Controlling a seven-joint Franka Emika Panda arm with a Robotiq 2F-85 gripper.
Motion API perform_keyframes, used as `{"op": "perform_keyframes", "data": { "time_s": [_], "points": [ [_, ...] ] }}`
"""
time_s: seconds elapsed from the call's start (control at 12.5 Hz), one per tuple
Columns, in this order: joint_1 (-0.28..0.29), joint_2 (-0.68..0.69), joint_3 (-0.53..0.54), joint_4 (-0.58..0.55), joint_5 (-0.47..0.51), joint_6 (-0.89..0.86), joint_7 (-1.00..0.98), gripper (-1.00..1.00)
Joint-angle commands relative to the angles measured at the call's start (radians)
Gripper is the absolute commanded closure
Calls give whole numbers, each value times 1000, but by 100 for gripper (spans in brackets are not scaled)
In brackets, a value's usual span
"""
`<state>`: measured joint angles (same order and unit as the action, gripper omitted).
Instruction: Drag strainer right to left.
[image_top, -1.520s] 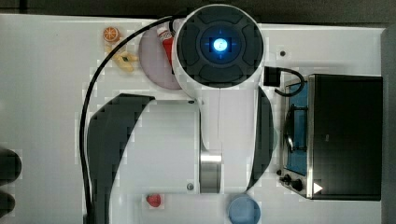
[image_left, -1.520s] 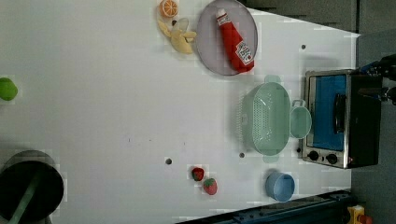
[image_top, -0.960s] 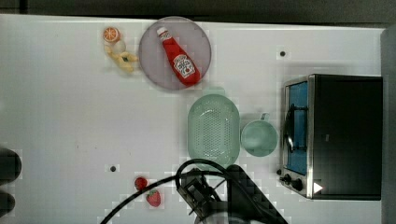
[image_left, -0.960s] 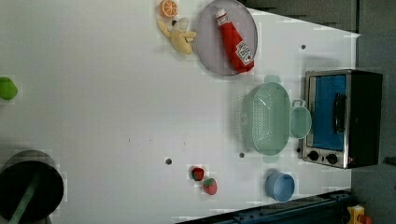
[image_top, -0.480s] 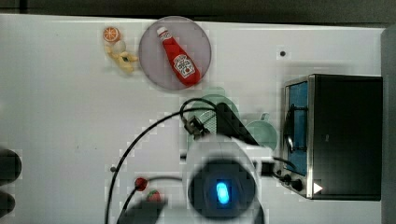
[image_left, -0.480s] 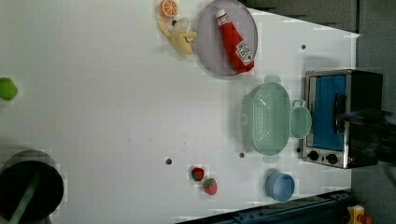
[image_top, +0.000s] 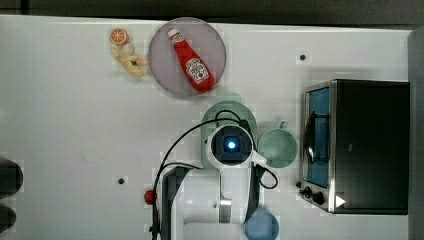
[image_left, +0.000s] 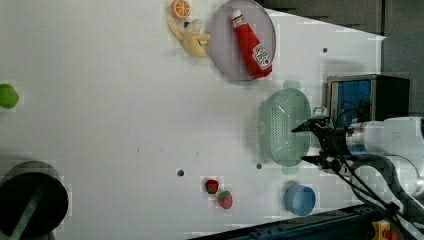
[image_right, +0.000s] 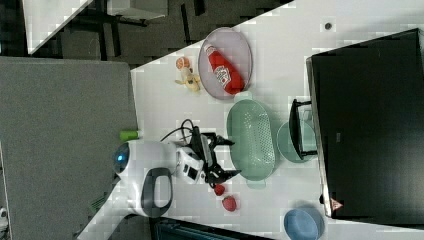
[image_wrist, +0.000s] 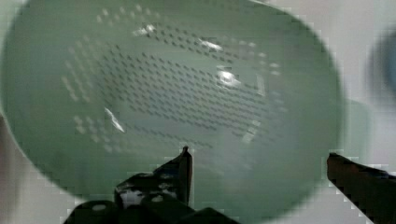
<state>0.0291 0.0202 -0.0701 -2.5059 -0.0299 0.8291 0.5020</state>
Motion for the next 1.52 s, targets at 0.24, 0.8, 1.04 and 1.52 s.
{"op": "perform_keyframes", "data": {
  "time_s": [0.24, 0.8, 1.04, 1.52],
  "points": [
    [7, 141, 61, 14, -14, 230, 254, -100],
    [24, 311, 67, 17, -14, 427, 261, -100],
    [45, 325, 80, 23, -14, 433, 362, -100],
    [131, 329, 106, 31, -13, 425, 383, -100]
  ]
}}
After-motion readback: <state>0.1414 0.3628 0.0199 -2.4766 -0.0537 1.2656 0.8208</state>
